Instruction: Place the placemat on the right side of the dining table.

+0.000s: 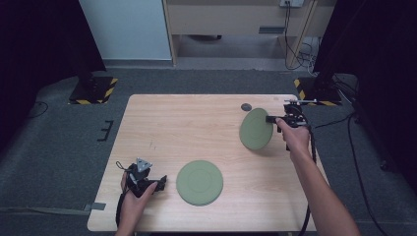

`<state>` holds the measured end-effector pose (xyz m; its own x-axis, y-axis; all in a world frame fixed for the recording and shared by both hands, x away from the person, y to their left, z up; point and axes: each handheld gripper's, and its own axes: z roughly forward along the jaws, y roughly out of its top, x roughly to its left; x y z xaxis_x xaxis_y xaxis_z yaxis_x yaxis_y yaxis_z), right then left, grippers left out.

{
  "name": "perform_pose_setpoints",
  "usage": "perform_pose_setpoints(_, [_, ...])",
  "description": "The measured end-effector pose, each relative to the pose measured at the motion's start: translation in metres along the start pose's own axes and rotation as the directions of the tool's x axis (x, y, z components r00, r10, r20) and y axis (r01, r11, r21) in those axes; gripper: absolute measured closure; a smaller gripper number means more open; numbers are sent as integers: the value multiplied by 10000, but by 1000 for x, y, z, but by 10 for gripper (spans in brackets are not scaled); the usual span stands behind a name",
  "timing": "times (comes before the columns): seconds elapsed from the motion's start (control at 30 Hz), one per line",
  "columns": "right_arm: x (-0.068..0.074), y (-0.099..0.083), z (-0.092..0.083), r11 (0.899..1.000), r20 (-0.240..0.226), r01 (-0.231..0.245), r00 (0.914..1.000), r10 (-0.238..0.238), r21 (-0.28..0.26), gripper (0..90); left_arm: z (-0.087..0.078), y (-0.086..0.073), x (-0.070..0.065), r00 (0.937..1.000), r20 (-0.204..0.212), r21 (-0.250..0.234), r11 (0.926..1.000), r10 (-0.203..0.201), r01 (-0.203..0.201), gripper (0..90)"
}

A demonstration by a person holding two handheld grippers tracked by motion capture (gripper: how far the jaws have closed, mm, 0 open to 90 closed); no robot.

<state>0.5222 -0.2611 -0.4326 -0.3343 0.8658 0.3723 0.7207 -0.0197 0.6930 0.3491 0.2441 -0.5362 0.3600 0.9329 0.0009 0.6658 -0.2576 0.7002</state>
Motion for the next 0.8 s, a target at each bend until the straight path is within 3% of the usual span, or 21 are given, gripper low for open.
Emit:
perform_pose_setpoints(0.43, [-33,-12,6,9993,224,-308,9993,303,202,857,0,0,0,10000,-6,-3,10000,10,-10,8])
perform_pose_setpoints(0.8, [-50,-19,12,9990,528,-320,9981,303,322,856,0,0,0,10000,-5,-3,10000,9,-9,8])
